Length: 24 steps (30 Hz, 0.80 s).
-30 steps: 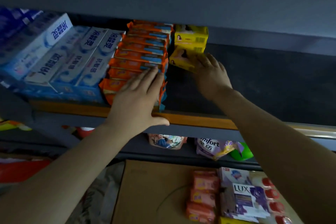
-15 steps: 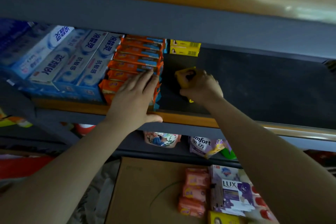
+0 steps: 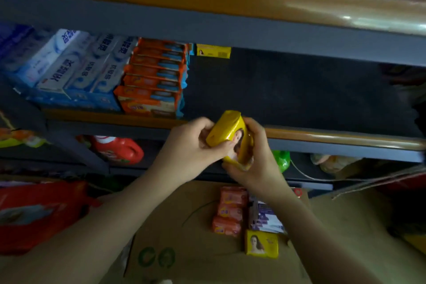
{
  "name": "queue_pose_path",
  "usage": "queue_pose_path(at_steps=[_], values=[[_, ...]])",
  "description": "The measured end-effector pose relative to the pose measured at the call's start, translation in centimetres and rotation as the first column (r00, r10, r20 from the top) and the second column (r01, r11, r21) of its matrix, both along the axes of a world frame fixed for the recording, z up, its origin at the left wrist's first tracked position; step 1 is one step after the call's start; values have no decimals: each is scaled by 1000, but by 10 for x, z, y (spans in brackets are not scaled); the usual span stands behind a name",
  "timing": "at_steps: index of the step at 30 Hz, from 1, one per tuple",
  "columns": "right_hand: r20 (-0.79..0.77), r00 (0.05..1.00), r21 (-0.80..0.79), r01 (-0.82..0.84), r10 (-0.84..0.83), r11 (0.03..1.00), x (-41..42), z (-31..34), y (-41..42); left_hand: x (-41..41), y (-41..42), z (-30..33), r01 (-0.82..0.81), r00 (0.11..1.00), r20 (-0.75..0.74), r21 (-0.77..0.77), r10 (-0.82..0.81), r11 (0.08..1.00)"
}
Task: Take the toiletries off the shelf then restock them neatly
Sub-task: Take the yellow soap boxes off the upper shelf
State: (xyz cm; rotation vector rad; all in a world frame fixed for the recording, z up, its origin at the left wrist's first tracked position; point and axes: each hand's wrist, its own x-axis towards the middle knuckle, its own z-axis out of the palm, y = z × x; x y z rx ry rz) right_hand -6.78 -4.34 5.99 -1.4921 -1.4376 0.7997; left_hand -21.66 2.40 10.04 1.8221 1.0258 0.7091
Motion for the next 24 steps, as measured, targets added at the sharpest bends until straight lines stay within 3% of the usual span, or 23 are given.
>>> queue_pose_path(at_steps=[3, 7, 13, 15, 18, 21, 22, 24], values=[[-32, 996, -15, 85, -86, 996, 11, -15, -18, -3, -9, -16, 51, 997, 60, -117, -44, 992], [-268, 938, -213, 167, -222, 963, 34, -24, -47, -6, -25, -49, 189, 963, 246, -335, -108, 923], [124, 966, -112, 241, -227, 964, 44, -38, -83, 3, -54, -93, 254, 966, 119, -233, -232, 939], [213, 953, -88, 239, -216, 967, 44, -37, -89, 10, -63, -98, 221, 967, 195, -326, -164, 919], [154, 967, -128, 225, -205, 966, 45, -31, -96, 15, -73, -104, 160, 952, 304, -608, 41, 778], [-71, 980, -210, 170, -188, 963, 46, -28, -97, 21, -86, -109, 185, 930, 313, -852, 193, 490], [-124, 975, -252, 149, -185, 956, 46, -26, -97, 23, -91, -109, 178, 939, 280, -891, 198, 418], [-179, 963, -367, 124, -201, 922, 48, -26, -96, 30, -100, -110, 131, 969, 197, -922, 151, 364]])
